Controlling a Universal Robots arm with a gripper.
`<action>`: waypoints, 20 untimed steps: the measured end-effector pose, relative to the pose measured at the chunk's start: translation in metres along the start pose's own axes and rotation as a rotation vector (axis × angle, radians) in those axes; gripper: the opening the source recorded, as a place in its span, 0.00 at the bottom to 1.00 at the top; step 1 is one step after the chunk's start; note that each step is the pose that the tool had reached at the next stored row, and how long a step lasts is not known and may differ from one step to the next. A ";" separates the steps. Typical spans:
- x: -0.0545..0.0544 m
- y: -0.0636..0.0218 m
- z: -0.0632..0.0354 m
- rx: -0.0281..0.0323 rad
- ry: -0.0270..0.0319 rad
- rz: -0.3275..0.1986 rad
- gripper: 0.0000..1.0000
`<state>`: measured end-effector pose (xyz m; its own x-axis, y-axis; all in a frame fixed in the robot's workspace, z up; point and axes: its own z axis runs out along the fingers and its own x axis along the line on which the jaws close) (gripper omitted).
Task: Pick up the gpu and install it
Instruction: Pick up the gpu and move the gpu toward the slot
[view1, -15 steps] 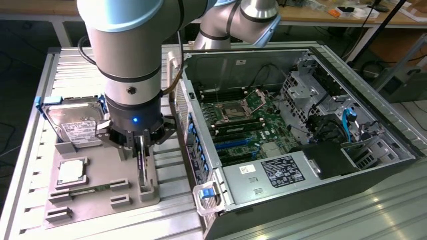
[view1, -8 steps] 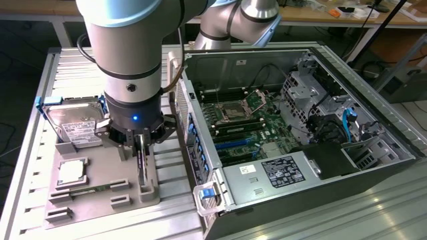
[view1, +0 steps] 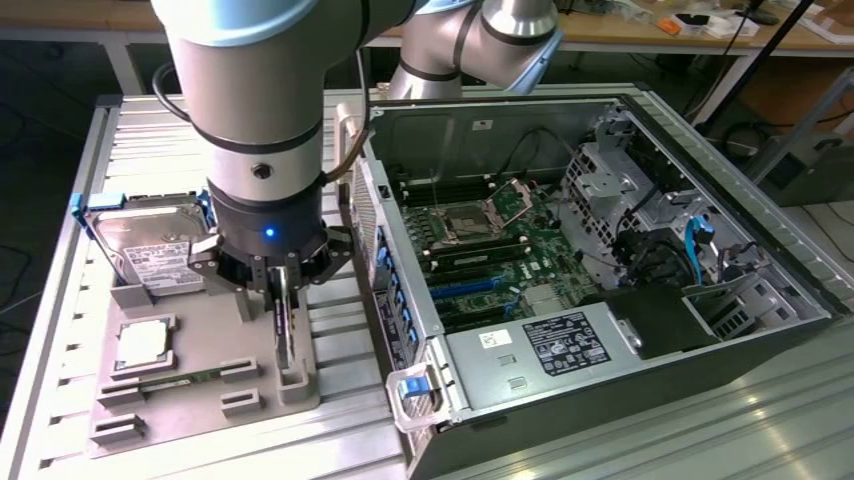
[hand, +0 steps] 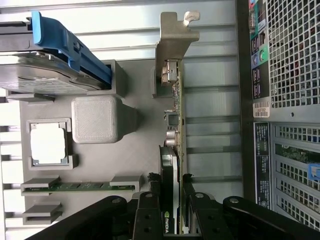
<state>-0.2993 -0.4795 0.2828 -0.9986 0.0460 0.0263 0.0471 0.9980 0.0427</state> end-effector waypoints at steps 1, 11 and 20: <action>0.000 0.0000 -0.0003 0.0000 0.0000 0.000 0.27; 0.000 0.0002 -0.0041 0.0000 0.0000 0.000 0.27; 0.000 0.0003 -0.0074 -0.0001 -0.0001 0.000 0.27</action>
<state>-0.2993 -0.4795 0.2902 -0.9986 0.0460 0.0262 0.0471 0.9980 0.0428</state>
